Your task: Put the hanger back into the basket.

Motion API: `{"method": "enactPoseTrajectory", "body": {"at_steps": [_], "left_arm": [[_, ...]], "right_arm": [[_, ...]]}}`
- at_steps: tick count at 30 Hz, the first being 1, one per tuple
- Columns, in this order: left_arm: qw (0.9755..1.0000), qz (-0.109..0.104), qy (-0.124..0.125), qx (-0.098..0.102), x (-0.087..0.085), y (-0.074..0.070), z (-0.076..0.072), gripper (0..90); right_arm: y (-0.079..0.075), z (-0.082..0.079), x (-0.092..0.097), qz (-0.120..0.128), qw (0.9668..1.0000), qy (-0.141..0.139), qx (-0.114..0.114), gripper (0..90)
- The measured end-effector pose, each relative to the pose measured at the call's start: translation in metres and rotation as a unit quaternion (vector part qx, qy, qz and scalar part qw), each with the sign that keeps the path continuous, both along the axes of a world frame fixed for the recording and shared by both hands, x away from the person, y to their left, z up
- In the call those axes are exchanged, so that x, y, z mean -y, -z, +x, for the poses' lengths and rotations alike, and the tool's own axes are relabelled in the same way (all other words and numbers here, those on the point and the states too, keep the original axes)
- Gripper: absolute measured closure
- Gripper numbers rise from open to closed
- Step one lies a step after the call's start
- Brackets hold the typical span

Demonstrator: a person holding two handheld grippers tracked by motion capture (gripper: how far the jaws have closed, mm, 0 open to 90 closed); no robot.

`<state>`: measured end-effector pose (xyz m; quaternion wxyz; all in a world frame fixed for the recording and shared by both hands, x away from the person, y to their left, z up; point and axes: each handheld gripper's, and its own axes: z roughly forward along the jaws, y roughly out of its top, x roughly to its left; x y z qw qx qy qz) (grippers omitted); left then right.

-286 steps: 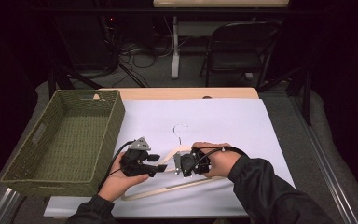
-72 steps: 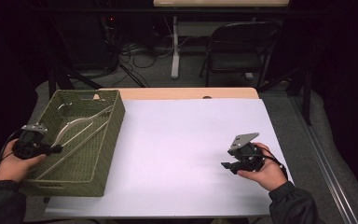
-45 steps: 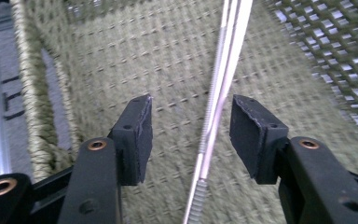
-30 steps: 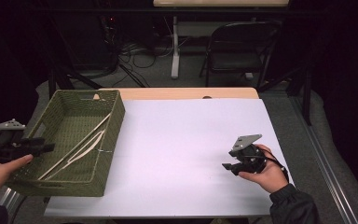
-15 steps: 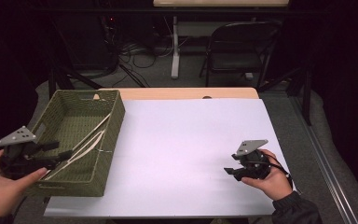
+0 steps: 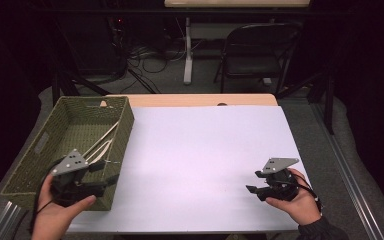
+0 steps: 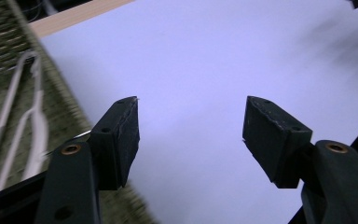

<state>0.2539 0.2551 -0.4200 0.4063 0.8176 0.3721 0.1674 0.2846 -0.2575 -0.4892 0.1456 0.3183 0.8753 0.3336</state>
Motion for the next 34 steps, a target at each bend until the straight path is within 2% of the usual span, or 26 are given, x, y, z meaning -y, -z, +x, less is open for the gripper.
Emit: {"method": "enactPoseTrajectory", "body": {"at_steps": [4, 5, 6, 9, 11, 14, 15, 16, 19, 21, 23, 24, 25, 28, 29, 32, 34], "left_arm": [[0.9997, -0.010, 0.019, 0.012, 0.021, 0.013, -0.004, 37.4], [0.9996, -0.013, 0.020, 0.012, 0.024, 0.014, -0.005, 37.5], [0.9994, -0.016, 0.029, 0.011, 0.029, 0.018, -0.006, 37.6], [0.9988, -0.016, 0.045, 0.008, 0.041, 0.028, -0.008, 37.7], [0.9984, -0.019, 0.053, 0.000, 0.047, 0.037, -0.008, 37.8], [0.9980, -0.008, 0.062, -0.003, 0.055, 0.051, -0.009, 37.9], [0.9979, -0.003, 0.064, -0.005, 0.057, 0.055, -0.009, 38.0], [0.9979, -0.002, 0.064, -0.008, 0.058, 0.059, -0.010, 38.0], [0.9975, -0.002, 0.069, -0.013, 0.059, 0.072, -0.009, 38.3], [0.9975, 0.001, 0.069, -0.015, 0.057, 0.080, -0.008, 39.1], [0.9977, -0.002, 0.066, -0.015, 0.055, 0.087, -0.006, 39.1], [0.9974, -0.004, 0.070, -0.015, 0.054, 0.090, -0.006, 39.1], [0.9973, -0.008, 0.071, -0.015, 0.055, 0.093, -0.007, 39.1], [0.9970, -0.004, 0.076, -0.015, 0.056, 0.100, -0.005, 39.0], [0.9969, -0.006, 0.074, -0.023, 0.057, 0.103, -0.005, 38.7], [0.9966, -0.003, 0.077, -0.027, 0.057, 0.109, -0.001, 37.6], [0.9967, -0.009, 0.073, -0.034, 0.058, 0.115, 0.002, 37.2]], "right_arm": [[0.002, -0.004, 0.003, 0.001, 1.0000, 0.005, -0.003, 40.8], [0.004, -0.005, 0.003, 0.010, 0.9999, 0.004, 0.001, 40.8], [0.004, -0.006, 0.003, 0.005, 1.0000, 0.004, -0.001, 40.8], [0.009, -0.010, 0.002, 0.017, 0.9998, 0.003, 0.002, 40.9], [0.011, -0.011, 0.001, 0.011, 0.9999, 0.003, -0.004, 40.9], [0.015, -0.013, -0.001, 0.010, 0.9999, -0.001, -0.001, 40.8], [0.015, -0.013, -0.001, 0.006, 1.0000, 0.000, -0.003, 40.8], [0.016, -0.013, -0.002, 0.013, 0.9999, -0.001, 0.000, 40.8], [0.018, -0.014, -0.002, 0.007, 1.0000, 0.000, -0.002, 40.9], [0.021, -0.014, -0.003, 0.018, 0.9998, -0.001, 0.002, 40.8], [0.023, -0.014, -0.003, 0.016, 0.9999, 0.001, 0.000, 40.9], [0.026, -0.013, -0.003, 0.023, 0.9997, 0.001, 0.004, 40.9], [0.026, -0.013, -0.003, 0.017, 0.9999, 0.002, 0.001, 40.9], [0.032, -0.012, -0.003, 0.019, 0.9998, 0.004, -0.001, 41.0], [0.035, -0.011, -0.003, 0.028, 0.9996, 0.007, 0.005, 41.0], [0.039, -0.010, 0.000, 0.024, 0.9996, 0.011, -0.001, 41.0], [0.041, -0.008, 0.003, 0.037, 0.9991, 0.019, 0.010, 41.2]]}}
